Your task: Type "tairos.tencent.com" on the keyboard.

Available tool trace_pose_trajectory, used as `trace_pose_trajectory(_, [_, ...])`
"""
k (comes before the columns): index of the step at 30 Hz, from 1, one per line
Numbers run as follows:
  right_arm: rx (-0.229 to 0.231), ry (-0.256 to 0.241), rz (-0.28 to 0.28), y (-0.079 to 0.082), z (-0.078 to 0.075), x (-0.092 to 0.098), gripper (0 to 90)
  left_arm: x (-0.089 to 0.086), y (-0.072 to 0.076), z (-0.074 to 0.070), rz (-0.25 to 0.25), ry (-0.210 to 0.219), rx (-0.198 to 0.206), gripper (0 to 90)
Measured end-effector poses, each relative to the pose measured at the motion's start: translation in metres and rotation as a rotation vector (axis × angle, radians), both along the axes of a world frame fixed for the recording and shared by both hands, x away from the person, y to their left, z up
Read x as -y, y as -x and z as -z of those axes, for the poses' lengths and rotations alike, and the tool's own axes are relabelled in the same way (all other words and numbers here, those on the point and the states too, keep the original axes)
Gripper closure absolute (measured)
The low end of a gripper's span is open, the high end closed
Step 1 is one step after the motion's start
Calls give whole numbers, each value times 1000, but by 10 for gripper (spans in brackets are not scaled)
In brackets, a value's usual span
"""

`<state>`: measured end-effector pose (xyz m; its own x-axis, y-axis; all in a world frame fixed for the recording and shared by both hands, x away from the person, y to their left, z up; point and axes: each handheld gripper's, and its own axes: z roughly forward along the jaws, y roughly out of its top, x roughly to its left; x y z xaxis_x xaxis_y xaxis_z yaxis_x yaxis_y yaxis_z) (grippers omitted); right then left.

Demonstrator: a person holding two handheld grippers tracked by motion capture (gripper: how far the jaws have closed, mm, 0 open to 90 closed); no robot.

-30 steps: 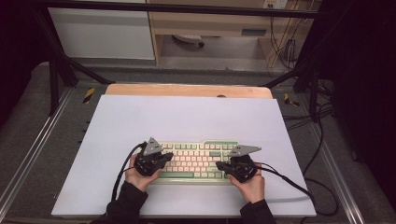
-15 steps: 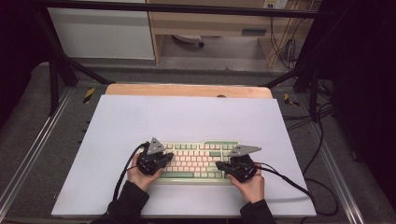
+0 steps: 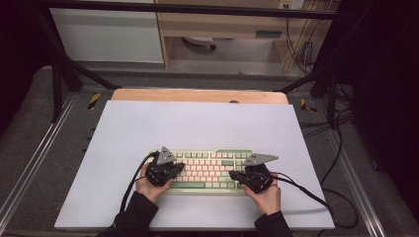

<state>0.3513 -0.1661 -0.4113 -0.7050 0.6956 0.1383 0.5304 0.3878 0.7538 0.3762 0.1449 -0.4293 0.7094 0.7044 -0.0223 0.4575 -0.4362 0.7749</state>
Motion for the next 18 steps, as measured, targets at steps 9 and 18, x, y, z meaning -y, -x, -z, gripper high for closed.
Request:
trace_pose_trajectory(9, [-2, -3, -2, 0, 0, 0, 900, -4, 6, -5, 16, 12, 2, 900])
trace_pose_trajectory(18, [2, 3, -10, 1, 0, 0, 900, -13, 12, -9, 26, 14, 2, 900])
